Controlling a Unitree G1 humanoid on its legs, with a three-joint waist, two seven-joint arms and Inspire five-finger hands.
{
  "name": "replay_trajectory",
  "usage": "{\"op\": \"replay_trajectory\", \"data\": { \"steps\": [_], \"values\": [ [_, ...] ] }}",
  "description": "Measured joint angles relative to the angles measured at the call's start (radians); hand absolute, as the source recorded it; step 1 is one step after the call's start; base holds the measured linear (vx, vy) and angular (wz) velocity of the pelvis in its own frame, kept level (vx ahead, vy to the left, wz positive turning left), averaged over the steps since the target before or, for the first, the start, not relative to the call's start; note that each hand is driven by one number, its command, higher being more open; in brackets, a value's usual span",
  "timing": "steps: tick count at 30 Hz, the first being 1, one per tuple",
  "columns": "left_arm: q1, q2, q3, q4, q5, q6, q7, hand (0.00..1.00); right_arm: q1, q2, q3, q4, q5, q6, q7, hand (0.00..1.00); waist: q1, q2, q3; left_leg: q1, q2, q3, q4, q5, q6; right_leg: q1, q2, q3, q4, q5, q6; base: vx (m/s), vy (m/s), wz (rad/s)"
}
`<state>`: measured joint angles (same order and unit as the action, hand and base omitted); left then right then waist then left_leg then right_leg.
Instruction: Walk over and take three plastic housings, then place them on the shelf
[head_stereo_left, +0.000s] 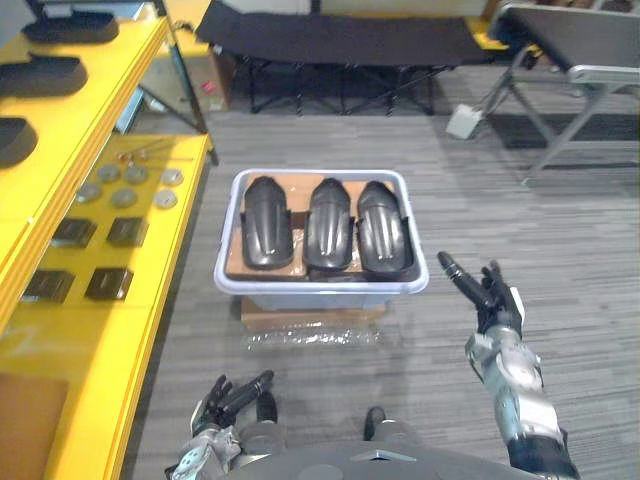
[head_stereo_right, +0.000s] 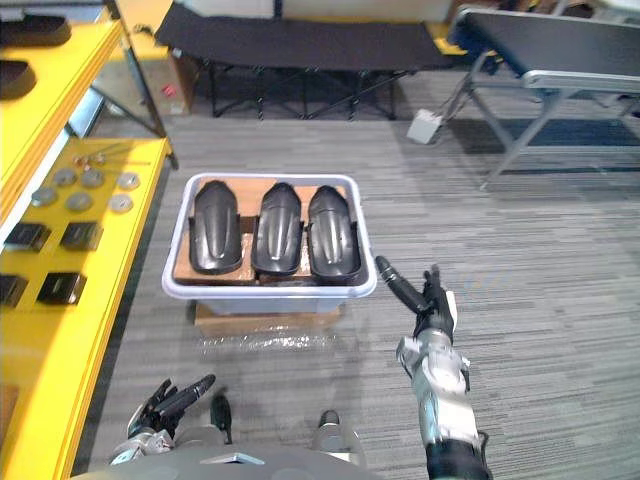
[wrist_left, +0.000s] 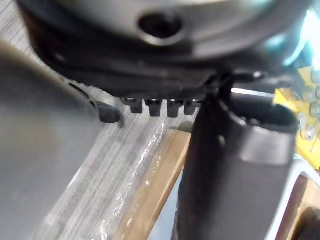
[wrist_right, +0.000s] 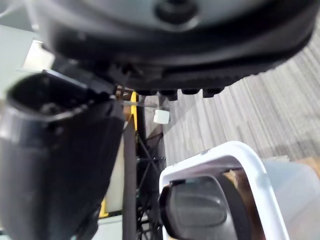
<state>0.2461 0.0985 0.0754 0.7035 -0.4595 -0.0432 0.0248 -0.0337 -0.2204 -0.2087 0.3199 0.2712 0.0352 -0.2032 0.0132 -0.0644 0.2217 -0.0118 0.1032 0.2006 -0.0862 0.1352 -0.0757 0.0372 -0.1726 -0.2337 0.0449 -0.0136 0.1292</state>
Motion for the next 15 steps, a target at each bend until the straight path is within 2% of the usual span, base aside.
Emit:
{"op": "replay_trajectory", "data": {
  "steps": [2, 3, 5, 7, 11, 15],
  "values": [
    [-0.057, 0.009, -0.001, -0.009, -0.001, 0.002, -0.002, 1.00, -0.198, -0.079, -0.026, 0.106, 0.009, 0.000, -0.057, 1.00, 0.019, -0.001, 0.084, -0.049, 0.002, -0.032, 0.003, 0.033, 0.007, -0.031, 0.004, -0.029, 0.001, 0.023, -0.011, -0.05, 0.013, 0.39],
    [-0.070, 0.017, -0.003, -0.012, -0.001, 0.002, -0.003, 1.00, -0.249, -0.097, -0.034, 0.132, 0.010, 0.000, -0.069, 1.00, 0.023, -0.006, 0.106, -0.065, 0.003, -0.041, 0.009, 0.037, 0.009, -0.039, 0.004, -0.035, 0.001, 0.028, -0.011, -0.09, 0.027, 0.35],
    [-0.118, 0.031, -0.003, -0.032, -0.005, 0.002, -0.004, 1.00, -0.413, -0.180, -0.066, 0.211, 0.009, -0.004, -0.099, 1.00, 0.050, -0.017, 0.189, -0.129, 0.006, -0.067, 0.058, 0.034, 0.009, -0.067, 0.002, -0.047, 0.004, 0.044, -0.011, -0.09, 0.043, 0.31],
    [-0.137, 0.033, -0.013, -0.040, -0.008, -0.001, -0.006, 1.00, -0.498, -0.246, -0.064, 0.274, 0.008, -0.006, -0.112, 1.00, 0.070, -0.012, 0.213, -0.167, 0.001, -0.084, 0.084, 0.028, 0.012, -0.085, 0.002, -0.064, 0.009, 0.045, -0.010, -0.05, 0.023, 0.28],
    [-0.150, 0.031, -0.038, -0.025, -0.042, -0.025, -0.005, 1.00, -0.610, -0.314, -0.011, 0.369, -0.001, -0.004, -0.120, 1.00, 0.092, 0.025, 0.233, -0.213, -0.006, -0.102, 0.152, -0.004, 0.021, -0.108, -0.012, -0.071, 0.044, 0.044, -0.010, -0.01, 0.037, 0.11],
    [-0.167, 0.033, -0.049, 0.010, -0.047, -0.046, -0.004, 1.00, -0.646, -0.372, 0.043, 0.467, -0.066, 0.008, -0.107, 1.00, 0.094, 0.047, 0.246, -0.255, -0.014, -0.122, 0.175, -0.010, 0.024, -0.134, -0.020, -0.088, 0.057, 0.043, -0.009, -0.03, 0.033, 0.12]
  ]
}}
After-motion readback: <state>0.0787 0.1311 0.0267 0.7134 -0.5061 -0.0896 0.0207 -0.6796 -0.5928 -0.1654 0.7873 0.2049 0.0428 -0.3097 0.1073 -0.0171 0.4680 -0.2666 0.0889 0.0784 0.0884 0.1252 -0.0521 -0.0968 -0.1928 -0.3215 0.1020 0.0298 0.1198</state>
